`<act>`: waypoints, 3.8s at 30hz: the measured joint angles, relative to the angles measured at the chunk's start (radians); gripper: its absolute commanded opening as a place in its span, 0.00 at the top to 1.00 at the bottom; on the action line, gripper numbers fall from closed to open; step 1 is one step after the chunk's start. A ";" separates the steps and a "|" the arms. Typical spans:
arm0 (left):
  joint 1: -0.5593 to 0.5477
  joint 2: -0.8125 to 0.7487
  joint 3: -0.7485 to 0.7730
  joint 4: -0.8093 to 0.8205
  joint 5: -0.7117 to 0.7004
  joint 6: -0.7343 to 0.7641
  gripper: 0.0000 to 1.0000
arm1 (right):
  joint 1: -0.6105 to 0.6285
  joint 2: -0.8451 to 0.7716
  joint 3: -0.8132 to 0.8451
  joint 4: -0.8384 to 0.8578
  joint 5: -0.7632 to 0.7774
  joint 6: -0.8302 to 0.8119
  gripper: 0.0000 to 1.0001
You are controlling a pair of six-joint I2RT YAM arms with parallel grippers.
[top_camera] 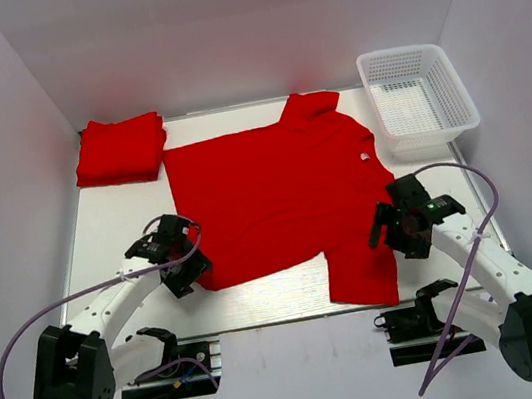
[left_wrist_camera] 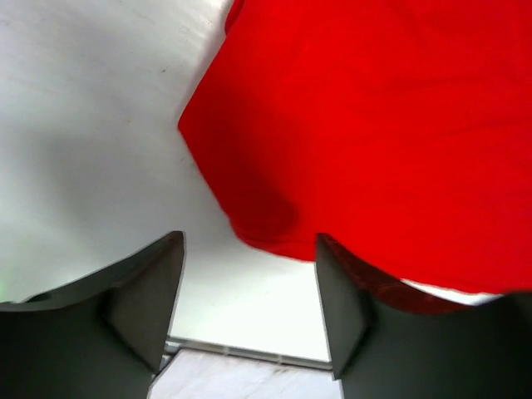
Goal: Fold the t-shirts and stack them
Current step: Flatten out the tshirt, then grap the side of the flattened tshirt closest away from the robot with both arms
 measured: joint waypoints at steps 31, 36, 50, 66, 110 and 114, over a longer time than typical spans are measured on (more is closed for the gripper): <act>-0.007 0.028 -0.100 0.125 0.021 -0.057 1.00 | 0.109 0.043 -0.001 -0.158 -0.101 0.005 0.11; -0.007 0.029 -0.098 0.124 0.019 -0.056 1.00 | 0.152 0.102 -0.001 -0.169 -0.106 0.017 0.11; -0.007 0.043 -0.089 0.117 0.017 -0.039 1.00 | 0.317 0.238 0.019 -0.129 -0.187 0.002 0.15; -0.007 0.046 -0.083 0.099 0.004 -0.031 1.00 | 0.405 0.320 -0.003 -0.037 -0.164 0.092 0.25; 0.008 0.135 0.173 0.072 -0.073 0.047 1.00 | 0.337 0.451 0.414 -0.037 0.151 -0.009 1.00; 0.024 0.192 0.235 0.088 -0.102 0.048 1.00 | 0.299 0.504 0.477 -0.020 0.156 -0.066 1.00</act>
